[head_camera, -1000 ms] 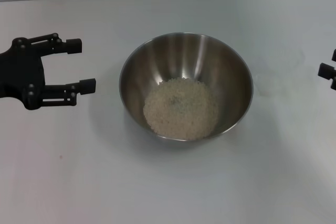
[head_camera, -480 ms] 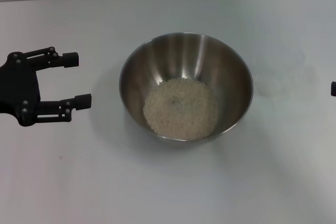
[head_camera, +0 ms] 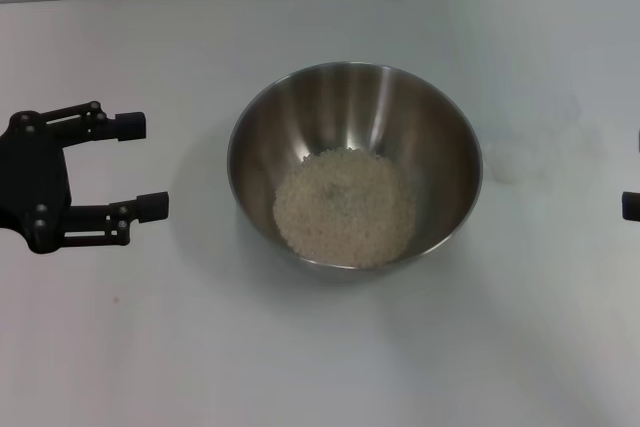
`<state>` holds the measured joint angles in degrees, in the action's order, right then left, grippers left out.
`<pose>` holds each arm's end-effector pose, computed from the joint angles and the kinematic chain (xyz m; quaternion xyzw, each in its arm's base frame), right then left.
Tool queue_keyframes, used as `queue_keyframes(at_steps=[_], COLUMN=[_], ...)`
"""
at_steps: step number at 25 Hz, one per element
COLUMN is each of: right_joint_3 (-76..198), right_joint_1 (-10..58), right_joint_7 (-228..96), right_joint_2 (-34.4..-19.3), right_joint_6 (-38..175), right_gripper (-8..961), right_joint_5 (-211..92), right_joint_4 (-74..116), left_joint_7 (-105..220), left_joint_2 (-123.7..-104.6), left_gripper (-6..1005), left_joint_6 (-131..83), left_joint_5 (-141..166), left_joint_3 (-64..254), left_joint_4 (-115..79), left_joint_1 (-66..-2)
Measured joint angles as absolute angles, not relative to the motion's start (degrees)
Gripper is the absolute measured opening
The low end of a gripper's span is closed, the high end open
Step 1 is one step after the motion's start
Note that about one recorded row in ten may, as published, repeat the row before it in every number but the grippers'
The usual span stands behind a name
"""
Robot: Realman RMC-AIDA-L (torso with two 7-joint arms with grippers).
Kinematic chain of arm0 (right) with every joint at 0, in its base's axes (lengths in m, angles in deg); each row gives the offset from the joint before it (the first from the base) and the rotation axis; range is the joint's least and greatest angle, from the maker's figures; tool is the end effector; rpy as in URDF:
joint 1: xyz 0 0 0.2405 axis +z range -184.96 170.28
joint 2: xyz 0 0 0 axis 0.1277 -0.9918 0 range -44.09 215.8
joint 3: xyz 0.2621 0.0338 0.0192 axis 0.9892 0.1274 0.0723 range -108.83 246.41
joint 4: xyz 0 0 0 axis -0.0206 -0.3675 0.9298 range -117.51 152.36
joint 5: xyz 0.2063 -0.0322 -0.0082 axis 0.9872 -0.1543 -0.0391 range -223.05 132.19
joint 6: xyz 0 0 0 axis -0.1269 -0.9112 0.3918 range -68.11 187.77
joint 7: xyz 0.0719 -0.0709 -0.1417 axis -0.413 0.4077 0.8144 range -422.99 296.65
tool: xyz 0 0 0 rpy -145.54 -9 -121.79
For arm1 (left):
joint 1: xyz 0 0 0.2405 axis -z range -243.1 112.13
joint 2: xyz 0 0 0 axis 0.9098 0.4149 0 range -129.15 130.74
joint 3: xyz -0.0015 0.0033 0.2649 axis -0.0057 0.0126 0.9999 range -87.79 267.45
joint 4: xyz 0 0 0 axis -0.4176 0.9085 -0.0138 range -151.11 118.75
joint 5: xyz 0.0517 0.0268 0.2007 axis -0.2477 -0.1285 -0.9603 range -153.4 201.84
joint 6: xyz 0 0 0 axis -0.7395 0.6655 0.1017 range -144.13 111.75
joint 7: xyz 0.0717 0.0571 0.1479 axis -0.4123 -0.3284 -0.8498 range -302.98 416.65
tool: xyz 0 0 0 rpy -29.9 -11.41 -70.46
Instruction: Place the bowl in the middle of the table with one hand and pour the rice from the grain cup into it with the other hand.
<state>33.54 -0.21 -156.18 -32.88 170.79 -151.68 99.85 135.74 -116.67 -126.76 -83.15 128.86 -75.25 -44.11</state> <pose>0.2722 0.2436 0.1031 -0.9426 0.1691 0.1863 0.2197 -0.2406 0.2927 0.0475 -0.9543 -0.0767 -0.2668 0.1104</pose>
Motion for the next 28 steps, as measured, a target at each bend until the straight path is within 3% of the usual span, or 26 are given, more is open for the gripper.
queue_keyframes(at_steps=[14,28], right_joint_3=[37.7,37.3], right_joint_1=[0.4,7.3], right_joint_7=[-152.3,-144.3], right_joint_2=[-33.18,-33.35], right_joint_6=[171.9,170.2], right_gripper=[759,758], right_joint_5=[-151.7,-151.3], right_joint_4=[96.3,87.7], left_joint_7=[132.5,129.0], left_joint_2=[-116.3,-117.01], left_gripper=[842,842], left_joint_6=[-126.4,-126.6], left_joint_5=[-83.5,-83.2], left_joint_3=[128.8,128.7], left_joint_4=[-70.9,-67.6], left_joint_1=[-44.0,-44.1])
